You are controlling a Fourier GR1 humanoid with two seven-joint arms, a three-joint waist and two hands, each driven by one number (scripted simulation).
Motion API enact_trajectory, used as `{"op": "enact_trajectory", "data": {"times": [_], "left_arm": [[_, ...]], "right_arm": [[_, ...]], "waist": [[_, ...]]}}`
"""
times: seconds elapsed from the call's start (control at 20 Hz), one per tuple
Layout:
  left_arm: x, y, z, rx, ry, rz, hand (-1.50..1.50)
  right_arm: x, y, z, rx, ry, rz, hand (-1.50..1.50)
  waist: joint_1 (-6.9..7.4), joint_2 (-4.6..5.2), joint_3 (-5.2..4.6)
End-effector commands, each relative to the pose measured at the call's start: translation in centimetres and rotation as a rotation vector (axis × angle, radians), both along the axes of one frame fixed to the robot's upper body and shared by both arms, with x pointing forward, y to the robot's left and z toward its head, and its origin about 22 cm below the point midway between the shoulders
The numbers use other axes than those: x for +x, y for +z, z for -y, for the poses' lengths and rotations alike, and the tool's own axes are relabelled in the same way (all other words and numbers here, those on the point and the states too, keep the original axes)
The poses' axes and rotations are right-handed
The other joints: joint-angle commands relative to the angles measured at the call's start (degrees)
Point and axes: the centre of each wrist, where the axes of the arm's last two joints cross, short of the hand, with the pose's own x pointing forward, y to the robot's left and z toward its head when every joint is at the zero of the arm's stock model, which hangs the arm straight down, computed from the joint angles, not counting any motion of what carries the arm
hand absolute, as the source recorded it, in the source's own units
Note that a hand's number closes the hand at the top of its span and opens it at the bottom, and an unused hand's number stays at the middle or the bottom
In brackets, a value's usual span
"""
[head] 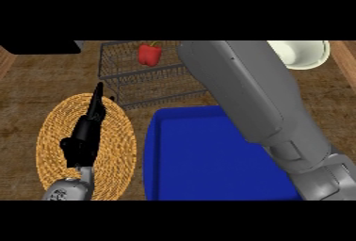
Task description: Pick the bell pepper from the tray and place it in the tiered basket
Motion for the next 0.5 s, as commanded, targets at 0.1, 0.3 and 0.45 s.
{"op": "enact_trajectory", "data": {"times": [0.1,0.3,0.45], "left_arm": [[-0.3,-0.5,-1.1,0.002,0.046,-0.032,0.0],[-0.6,-0.8,-1.9,-0.003,0.084,-0.025,0.0],[-1.5,-1.1,-1.3,-0.004,0.081,-0.028,0.0]], "right_arm": [[-0.6,0.5,4.6,0.274,-0.187,-0.002,-1.5],[-1.7,-0.8,11.1,0.361,-0.188,0.041,-1.5],[-4.6,-2.5,12.6,0.353,-0.173,0.052,-1.5]], "waist": [[-2.37,-0.7,0.07],[-4.51,-1.02,0.18],[-5.35,-1.52,0.14]]}}
